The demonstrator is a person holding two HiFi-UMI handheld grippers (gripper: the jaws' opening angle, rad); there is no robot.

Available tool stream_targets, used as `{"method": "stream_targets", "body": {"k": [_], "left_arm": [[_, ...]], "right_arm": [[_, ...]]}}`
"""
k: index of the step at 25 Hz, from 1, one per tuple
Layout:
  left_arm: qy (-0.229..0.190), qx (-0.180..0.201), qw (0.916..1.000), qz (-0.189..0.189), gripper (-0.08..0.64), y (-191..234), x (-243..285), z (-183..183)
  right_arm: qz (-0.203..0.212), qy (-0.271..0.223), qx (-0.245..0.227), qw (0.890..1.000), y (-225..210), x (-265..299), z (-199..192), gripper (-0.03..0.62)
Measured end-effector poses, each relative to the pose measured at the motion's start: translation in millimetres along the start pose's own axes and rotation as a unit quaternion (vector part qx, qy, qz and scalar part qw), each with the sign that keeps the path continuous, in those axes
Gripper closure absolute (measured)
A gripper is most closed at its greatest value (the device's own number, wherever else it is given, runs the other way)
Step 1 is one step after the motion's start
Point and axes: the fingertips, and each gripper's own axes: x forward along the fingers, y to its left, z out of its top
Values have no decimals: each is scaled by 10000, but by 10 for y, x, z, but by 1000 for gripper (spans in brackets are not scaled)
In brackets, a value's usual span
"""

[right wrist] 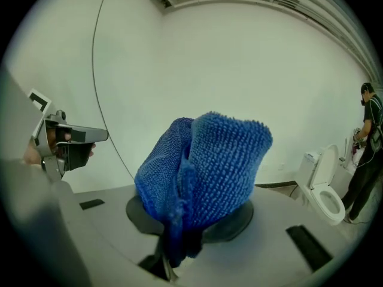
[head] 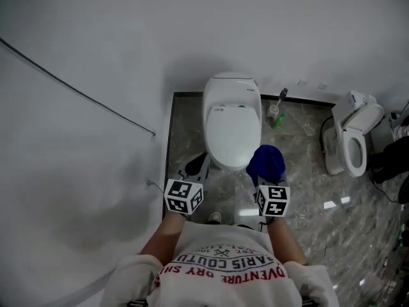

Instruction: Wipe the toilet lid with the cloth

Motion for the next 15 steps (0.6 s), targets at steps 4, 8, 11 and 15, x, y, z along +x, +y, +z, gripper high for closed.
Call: {"method": "stream_targets", "body": {"k": [4, 8, 11, 15], "left_arm": [[-169, 50, 9998, 72, 554, -166, -143, 166], [-447, 159, 9986, 247, 554, -396, -338, 291], [-560, 262, 9976, 309, 554, -547, -388, 396], [-574, 318, 9973, 330, 554, -761, -415, 446]], "right_arm": [[43, -447, -44, 9990, -17, -271, 231, 499], [136, -660, -174, 9976, -69, -542, 343, 499], [197, -762, -192, 9967, -133, -643, 405, 499], [283, -735, -258, 9966, -217, -796, 368, 499]]}}
